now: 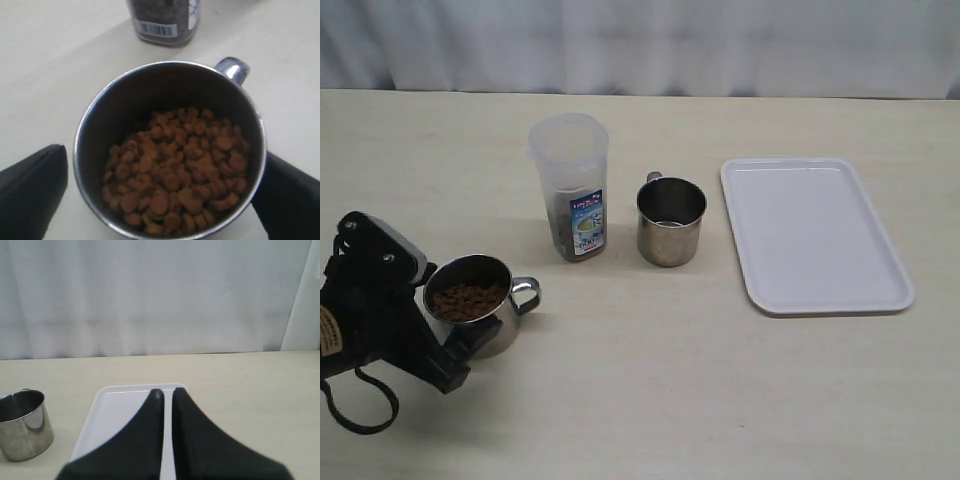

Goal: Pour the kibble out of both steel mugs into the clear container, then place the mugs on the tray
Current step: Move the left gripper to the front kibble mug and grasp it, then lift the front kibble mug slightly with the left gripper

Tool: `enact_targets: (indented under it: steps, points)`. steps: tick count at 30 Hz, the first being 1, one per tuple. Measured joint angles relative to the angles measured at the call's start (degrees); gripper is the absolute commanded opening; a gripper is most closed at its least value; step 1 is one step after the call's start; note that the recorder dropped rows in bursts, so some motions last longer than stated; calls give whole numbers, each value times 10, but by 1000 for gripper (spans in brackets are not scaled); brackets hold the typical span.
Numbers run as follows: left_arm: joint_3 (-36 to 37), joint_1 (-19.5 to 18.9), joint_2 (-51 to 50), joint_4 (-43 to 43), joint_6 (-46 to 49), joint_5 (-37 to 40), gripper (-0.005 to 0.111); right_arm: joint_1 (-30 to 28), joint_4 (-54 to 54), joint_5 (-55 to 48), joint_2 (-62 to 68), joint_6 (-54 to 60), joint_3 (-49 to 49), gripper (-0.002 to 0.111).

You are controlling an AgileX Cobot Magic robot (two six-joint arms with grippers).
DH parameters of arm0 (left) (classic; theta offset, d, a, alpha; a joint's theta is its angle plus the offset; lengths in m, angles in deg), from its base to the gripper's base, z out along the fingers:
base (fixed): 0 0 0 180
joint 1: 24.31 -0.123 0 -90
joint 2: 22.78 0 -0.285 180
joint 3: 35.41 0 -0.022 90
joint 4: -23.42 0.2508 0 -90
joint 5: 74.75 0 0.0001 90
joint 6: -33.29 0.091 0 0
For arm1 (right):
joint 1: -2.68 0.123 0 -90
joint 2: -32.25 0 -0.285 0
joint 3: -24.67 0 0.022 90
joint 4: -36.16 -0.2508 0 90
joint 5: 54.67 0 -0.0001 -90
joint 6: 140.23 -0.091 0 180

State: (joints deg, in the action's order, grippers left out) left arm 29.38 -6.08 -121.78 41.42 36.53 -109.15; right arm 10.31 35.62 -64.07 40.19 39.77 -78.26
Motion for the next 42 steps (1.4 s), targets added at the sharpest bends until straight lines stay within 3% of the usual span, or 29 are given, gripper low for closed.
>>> enact_targets:
  steps: [7,18,32,42]
  points:
    - [-2,0,-68,-64,104,-84,105,0,0,0,0,0,0,4]
    - [-4,-3,-161,-78,126,-216,105,0,0,0,0,0,0,4]
    - [-5,-166,-222,147,55,-325,105,0,0,0,0,0,0,4]
    - [-47,-189,-277,215,45,-343,105,0,0,0,0,0,0,4]
